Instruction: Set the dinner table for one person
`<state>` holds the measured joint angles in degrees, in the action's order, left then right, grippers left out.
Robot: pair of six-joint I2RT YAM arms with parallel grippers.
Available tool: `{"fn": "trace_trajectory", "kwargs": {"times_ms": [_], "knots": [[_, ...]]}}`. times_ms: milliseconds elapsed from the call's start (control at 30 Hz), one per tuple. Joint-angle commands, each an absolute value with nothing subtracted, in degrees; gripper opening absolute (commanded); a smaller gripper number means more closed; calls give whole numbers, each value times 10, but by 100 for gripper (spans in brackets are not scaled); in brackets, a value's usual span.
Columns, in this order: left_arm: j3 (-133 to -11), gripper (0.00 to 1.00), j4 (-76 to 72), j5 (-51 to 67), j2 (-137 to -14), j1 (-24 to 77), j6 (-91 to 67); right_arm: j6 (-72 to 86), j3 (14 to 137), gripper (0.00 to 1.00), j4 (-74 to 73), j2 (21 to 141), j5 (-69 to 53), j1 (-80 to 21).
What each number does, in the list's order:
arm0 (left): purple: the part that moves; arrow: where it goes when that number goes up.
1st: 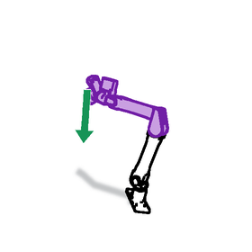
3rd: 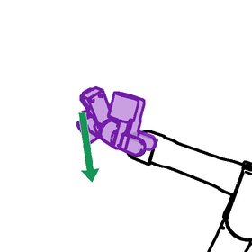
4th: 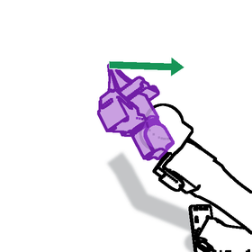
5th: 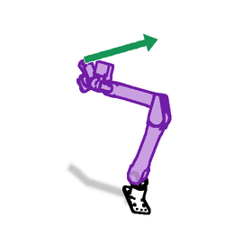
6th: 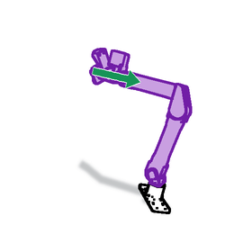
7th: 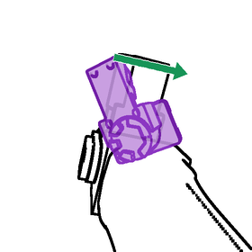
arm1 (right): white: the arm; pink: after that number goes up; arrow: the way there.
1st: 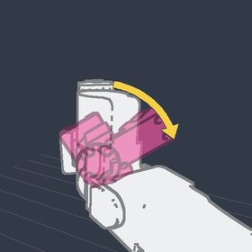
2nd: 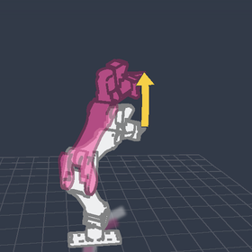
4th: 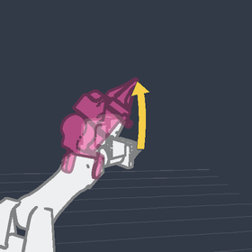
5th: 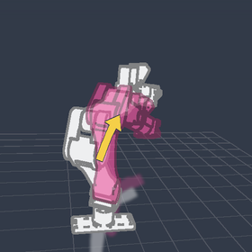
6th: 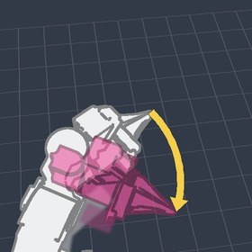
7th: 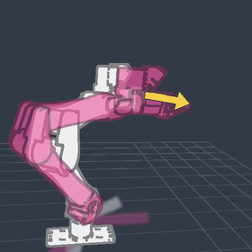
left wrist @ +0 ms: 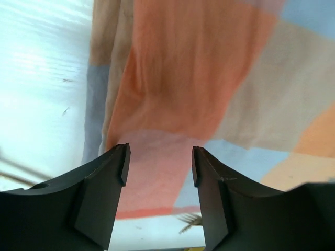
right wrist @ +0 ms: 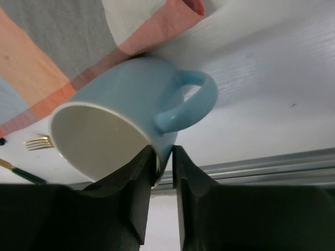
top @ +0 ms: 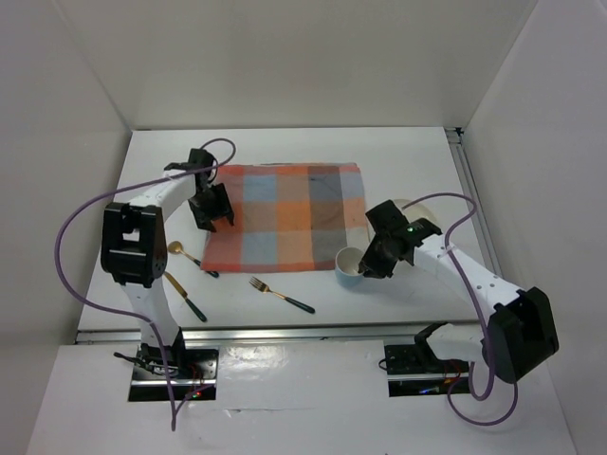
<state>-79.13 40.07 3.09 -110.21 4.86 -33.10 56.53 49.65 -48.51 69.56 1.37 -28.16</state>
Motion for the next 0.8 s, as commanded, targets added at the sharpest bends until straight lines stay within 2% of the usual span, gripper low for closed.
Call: {"fn": "trace_trajectory", "kwargs": {"times_ms": [0,100,133,200,400,600,700,767], "knots": [[-852,68,446,14,-1042,49,-323,577,499,26,-457,705,36,-287],[-886,70,467,0,-1012,49,-323,577,519,2,-490,693,64,-287],[-893,73,475,0,-1004,49,-317,577,526,0,-500,693,81,-287],[-901,76,475,0,-981,49,-317,577,557,0,-534,679,98,-292],[-896,76,475,0,-942,49,-317,533,693,0,-582,687,161,-297],[-844,76,470,-6,-915,49,-337,414,874,0,-535,846,203,-283],[-800,82,456,7,-874,49,-344,359,963,0,-484,941,191,-253],[-777,92,456,7,-855,49,-350,332,1002,0,-447,1000,161,-234]]}}
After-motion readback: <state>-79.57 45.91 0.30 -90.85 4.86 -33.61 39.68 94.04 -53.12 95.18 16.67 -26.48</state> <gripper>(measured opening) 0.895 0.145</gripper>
